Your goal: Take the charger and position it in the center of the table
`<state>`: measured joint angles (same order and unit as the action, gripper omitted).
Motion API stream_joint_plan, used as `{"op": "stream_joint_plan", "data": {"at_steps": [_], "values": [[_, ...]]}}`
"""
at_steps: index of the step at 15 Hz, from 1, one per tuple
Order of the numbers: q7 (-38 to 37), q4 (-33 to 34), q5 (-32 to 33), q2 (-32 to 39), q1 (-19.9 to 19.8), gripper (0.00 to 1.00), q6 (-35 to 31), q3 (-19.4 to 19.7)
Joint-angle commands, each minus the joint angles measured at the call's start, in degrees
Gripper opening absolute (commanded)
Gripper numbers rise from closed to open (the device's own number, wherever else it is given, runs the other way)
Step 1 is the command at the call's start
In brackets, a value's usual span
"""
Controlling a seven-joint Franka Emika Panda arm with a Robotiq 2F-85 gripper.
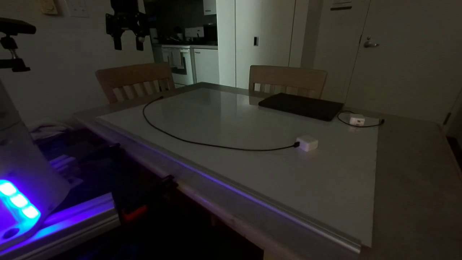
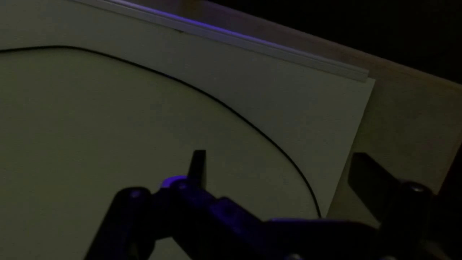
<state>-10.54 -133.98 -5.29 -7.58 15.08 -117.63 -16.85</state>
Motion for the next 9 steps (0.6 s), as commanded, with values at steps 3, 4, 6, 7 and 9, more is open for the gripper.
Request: {"op": "stream_joint_plan", "data": {"at_steps": [3, 4, 6, 7, 9], "values": [[2.7, 3.9, 2.5, 7.0, 1.5, 1.0, -3.2, -0.9], [2.9, 4.3, 2.7, 8.0, 1.8, 1.0, -3.9, -1.0], [3.8, 5.7, 2.8, 9.9, 2.3, 1.0, -4.7, -1.1], [4.2, 6.5, 2.9, 10.9, 2.4, 1.0, -5.0, -1.1], [5.5, 8.0, 2.7, 12.8, 2.8, 1.0, -5.9, -1.1]]}}
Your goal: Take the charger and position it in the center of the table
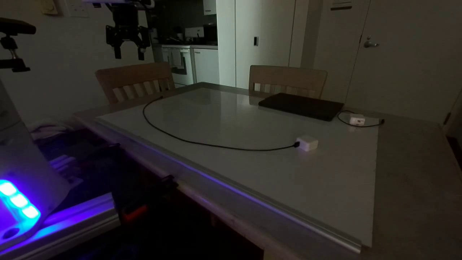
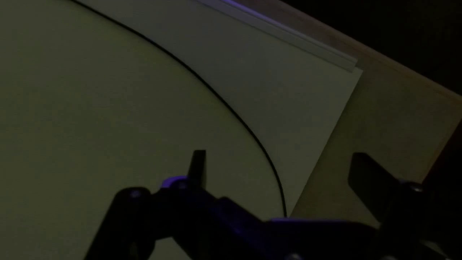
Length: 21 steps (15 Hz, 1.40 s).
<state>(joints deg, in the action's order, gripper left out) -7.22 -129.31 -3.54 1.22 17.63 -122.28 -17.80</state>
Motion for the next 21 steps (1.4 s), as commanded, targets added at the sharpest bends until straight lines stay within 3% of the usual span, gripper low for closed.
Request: {"op": "stream_joint_plan", "data": {"at_steps": [1, 8, 14, 21], "values": [[2.9, 4.2, 0.9, 4.9, 0.3, 1.0, -1.4, 0.0], [7.8, 8.1, -0.3, 7.5, -1.1, 1.0, -2.1, 1.7], [4.8, 6.1, 0.7, 5.6, -0.1, 1.0, -1.5, 1.4], [3.3, 15.4, 5.2, 15.3, 1.7, 1.0, 0.3, 1.4]]}}
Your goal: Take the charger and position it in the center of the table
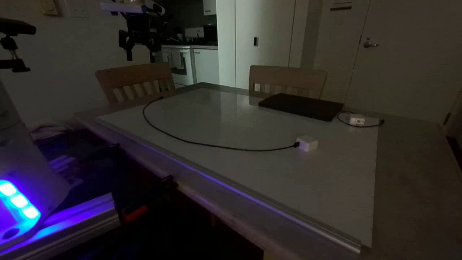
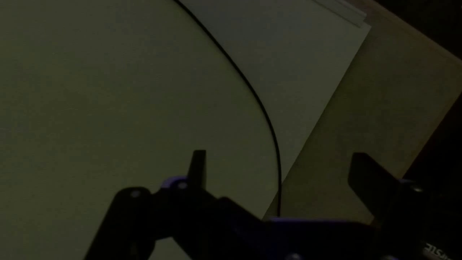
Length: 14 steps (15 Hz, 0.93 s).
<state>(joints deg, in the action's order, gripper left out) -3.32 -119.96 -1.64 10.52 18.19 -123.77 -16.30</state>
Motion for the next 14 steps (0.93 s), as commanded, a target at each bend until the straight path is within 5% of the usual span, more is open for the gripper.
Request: {"op": "stream_joint_plan", "data": {"at_steps": [1, 8, 9, 14], "values": [[-0.7, 7.9, 4.7, 7.4, 1.8, 1.0, 2.9, -0.1], [2.0, 17.6, 8.2, 16.7, 4.2, 1.0, 4.2, 0.2], [0.4, 14.0, 7.6, 13.9, 4.1, 1.0, 1.8, 0.3], [-2.4, 17.3, 7.7, 16.5, 5.1, 1.0, 3.4, 1.0]]}}
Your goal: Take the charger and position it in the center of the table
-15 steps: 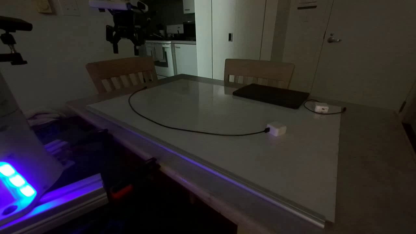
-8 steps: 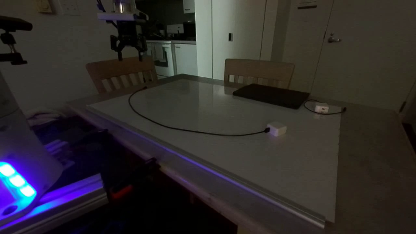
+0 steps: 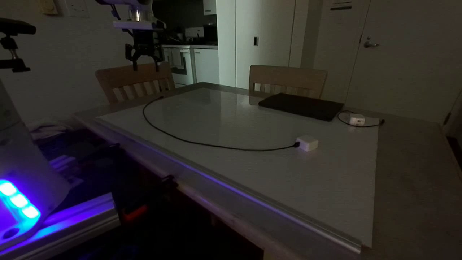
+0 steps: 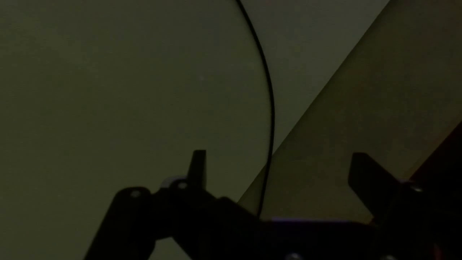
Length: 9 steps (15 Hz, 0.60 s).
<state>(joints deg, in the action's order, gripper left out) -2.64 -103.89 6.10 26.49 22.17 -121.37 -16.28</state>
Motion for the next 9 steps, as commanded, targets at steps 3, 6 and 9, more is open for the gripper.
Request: {"op": "stream_joint_plan", "data": {"at_steps": [3, 6, 9], "values": [[-10.7, 2.9, 0.3, 2.3, 2.8, 1.0, 0.8, 2.2], [-17.1, 4.1, 0.8, 3.8, 4.6, 1.0, -0.5, 3.3], [-21.5, 5.7, 0.8, 5.7, 6.2, 1.0, -1.7, 4.3]]}}
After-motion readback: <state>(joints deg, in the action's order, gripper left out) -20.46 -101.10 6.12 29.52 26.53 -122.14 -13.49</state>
